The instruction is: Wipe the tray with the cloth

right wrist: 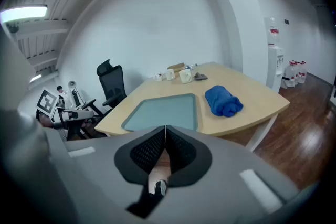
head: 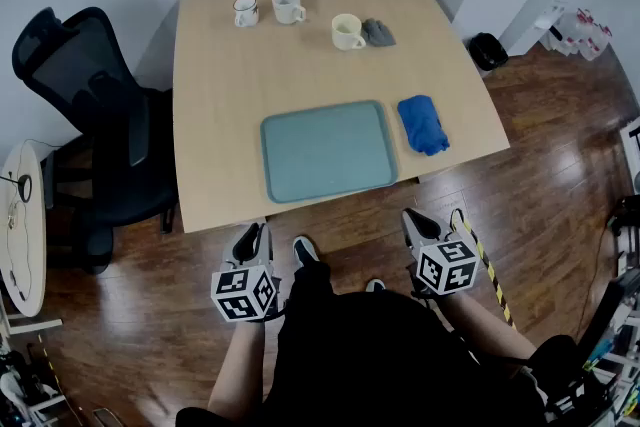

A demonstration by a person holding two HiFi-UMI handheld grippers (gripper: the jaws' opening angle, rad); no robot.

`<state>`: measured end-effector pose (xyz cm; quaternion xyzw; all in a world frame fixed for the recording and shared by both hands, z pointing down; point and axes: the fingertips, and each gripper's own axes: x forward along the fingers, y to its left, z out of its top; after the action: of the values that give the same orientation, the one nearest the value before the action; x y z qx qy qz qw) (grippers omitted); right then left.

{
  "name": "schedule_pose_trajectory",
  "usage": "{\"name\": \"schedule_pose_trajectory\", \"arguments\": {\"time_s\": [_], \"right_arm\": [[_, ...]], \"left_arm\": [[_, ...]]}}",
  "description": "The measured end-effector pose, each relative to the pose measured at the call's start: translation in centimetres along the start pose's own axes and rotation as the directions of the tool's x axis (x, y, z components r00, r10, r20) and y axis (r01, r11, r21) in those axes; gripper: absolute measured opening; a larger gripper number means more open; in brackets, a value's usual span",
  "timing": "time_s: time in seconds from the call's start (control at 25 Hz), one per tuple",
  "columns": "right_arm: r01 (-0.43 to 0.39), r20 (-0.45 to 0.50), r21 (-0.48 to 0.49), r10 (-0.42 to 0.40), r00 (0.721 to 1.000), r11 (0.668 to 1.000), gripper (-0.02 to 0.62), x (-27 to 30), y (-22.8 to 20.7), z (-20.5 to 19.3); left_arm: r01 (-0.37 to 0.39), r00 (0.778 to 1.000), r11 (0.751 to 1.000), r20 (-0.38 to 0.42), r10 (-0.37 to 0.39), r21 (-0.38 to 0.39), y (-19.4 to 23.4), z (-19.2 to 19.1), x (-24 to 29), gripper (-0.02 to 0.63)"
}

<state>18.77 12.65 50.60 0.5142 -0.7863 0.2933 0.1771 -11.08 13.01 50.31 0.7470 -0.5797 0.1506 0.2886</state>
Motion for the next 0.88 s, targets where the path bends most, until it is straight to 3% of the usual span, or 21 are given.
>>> {"name": "schedule_pose_trajectory", "arguments": {"time_s": [0.2,0.28,0.4,0.48,0.6,0.88], "right_arm": [[0.097,0.096,-0.055,-0.091,0.991,0.994,0.012,6.8,0.7,6.6],[0.155,0.123,-0.087,-0.143,0.982,0.984,0.023,8.9,-1.6,9.0],[0.227,0.118,-0.138,-0.212,0.970,0.964,0.106,10.8,-6.4,11.5],[0.262,0.097,-0.160,-0.249,0.964,0.952,0.161,11.9,-9.7,12.4],[0.297,0.062,-0.191,-0.291,0.955,0.936,0.195,14.3,-14.2,13.0],[0.268,-0.031,-0.207,-0.280,0.959,0.941,0.261,19.9,-19.5,11.9]], "left_arm": [[-0.018,1.000,0.998,0.007,0.018,0.059,7.2,4.4,4.0,0.065],[-0.028,1.000,0.996,0.003,0.028,0.081,9.3,5.6,5.6,0.066],[-0.031,0.999,0.996,-0.025,0.033,0.082,10.9,6.2,6.9,0.066],[-0.038,0.998,0.996,-0.040,0.041,0.078,11.4,6.1,7.4,0.066],[-0.073,0.994,0.994,-0.070,0.079,0.078,11.9,5.9,8.3,0.066],[-0.114,0.987,0.992,-0.109,0.119,0.055,10.9,6.0,9.7,0.065]]}}
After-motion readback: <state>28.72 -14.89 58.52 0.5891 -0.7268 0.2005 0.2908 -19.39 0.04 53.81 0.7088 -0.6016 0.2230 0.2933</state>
